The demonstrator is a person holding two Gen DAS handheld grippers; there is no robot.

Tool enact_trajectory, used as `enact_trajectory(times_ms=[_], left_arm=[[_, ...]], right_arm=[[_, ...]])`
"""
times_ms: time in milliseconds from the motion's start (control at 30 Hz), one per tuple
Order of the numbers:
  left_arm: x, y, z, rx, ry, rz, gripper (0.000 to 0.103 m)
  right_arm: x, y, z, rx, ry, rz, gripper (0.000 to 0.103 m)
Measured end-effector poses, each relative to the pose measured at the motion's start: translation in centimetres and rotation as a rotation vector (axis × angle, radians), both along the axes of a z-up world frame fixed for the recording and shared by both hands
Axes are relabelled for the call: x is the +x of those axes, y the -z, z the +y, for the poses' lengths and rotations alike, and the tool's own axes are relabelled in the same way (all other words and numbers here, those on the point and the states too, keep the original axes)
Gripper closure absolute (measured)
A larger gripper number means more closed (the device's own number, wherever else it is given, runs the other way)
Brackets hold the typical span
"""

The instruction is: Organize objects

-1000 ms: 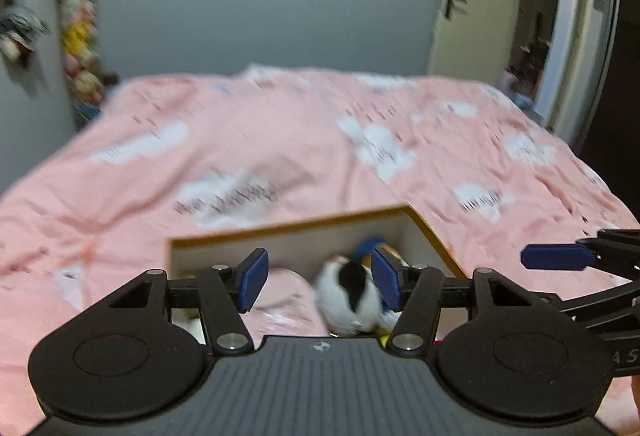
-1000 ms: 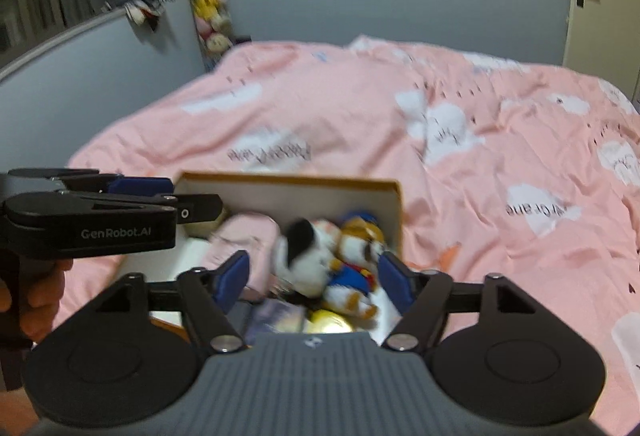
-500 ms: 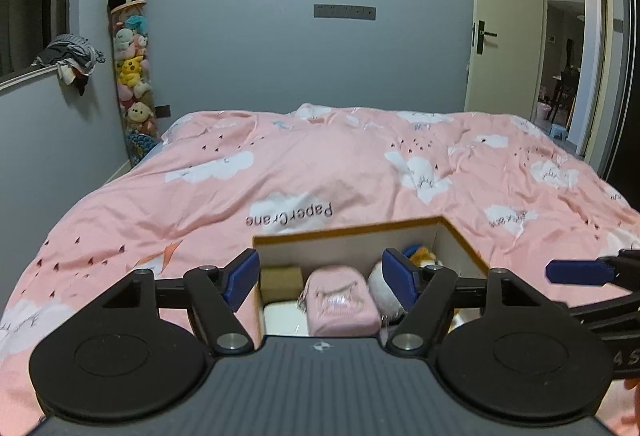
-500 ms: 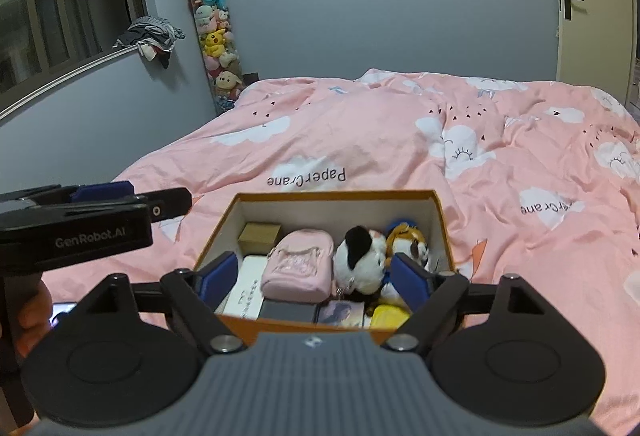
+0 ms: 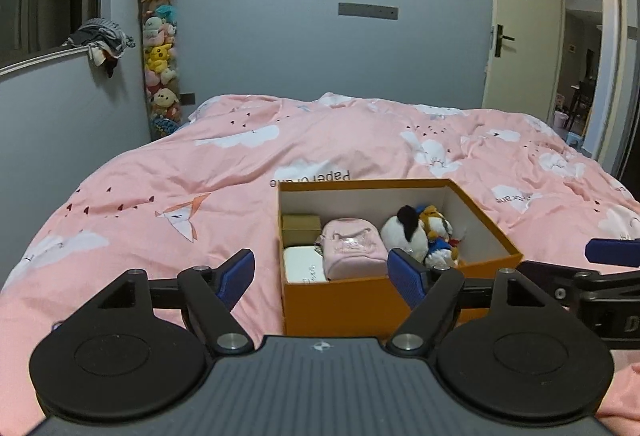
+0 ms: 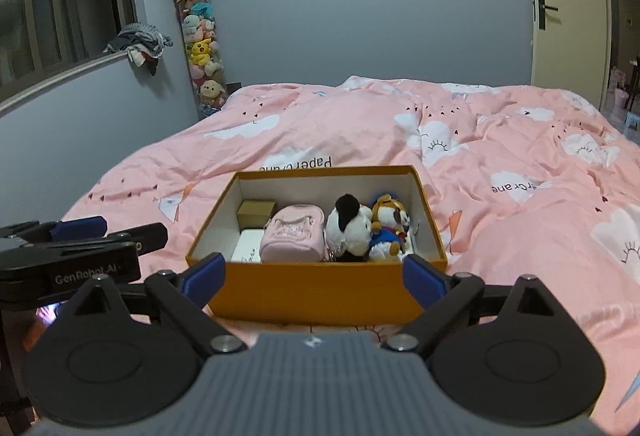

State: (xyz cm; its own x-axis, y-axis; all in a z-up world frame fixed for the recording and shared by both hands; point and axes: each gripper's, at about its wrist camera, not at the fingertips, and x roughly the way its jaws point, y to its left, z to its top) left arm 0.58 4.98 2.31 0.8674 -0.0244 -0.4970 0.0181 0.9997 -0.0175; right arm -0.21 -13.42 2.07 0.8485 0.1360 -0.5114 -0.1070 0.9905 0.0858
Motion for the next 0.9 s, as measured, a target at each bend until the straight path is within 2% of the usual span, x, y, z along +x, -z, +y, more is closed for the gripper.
enact_trajectory(times_ms=[133, 367, 633, 900], left_arm=[[-0.4, 0.7, -0.6, 0.027, 0.013, 0.009, 0.014], [0.1, 2.0, -0.6, 0.032, 0.007, 0.035, 0.014], [1.1, 4.2, -0.7, 0.029, 0.005, 0.132, 0.014], [1.2, 4.7, -0.7, 0.027, -0.006, 0.162, 0.014]], right_arm=[[-1.2, 1.0, 0.3, -0.047, 0.035, -0.040, 0.005], [-1.0, 2.2, 0.0, -0.029, 0.031, -0.061, 0.004], [0.3, 4.1, -0.2, -0.001, 0.022, -0.016, 0.004], [0.9, 5.0, -0.5, 0.013, 0.023, 0.020, 0.004]])
